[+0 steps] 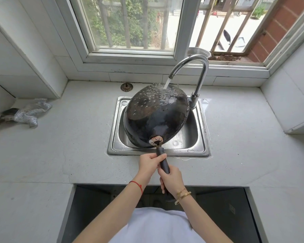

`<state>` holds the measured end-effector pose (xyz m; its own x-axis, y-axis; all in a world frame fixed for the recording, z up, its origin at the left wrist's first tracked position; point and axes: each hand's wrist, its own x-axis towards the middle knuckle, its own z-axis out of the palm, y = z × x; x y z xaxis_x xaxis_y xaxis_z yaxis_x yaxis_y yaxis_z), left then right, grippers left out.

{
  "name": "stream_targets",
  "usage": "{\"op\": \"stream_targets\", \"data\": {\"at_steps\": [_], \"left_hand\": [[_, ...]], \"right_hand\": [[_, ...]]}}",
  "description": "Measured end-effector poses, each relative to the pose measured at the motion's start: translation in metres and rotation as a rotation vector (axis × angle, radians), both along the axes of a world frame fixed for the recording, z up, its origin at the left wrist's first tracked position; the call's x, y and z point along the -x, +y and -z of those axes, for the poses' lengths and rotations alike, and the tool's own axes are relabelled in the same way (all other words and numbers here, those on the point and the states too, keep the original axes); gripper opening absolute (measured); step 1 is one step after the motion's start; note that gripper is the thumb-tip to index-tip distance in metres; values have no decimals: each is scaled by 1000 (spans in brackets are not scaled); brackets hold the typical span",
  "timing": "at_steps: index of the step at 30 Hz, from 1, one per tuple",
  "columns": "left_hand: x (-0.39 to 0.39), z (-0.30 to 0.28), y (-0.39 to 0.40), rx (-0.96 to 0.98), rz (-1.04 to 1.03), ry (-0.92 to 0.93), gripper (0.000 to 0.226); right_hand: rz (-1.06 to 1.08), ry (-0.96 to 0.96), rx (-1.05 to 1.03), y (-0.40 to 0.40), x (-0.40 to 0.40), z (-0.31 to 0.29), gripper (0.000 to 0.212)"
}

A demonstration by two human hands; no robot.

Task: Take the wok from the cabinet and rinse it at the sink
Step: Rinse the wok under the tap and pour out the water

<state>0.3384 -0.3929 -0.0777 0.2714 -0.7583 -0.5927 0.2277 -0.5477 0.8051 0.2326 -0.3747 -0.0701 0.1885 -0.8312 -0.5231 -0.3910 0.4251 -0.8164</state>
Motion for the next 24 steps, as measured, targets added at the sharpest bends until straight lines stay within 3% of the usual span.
{"op": "stream_targets", "data": {"at_steps": [17,24], "left_hand": [[-12,3,-17,12,17,-36,22],[-13,2,-15,19,13,-2,7]], "right_hand": [[31,-27,17,-16,-13,3,19],[10,7,45,-15,-12,5,17]]}}
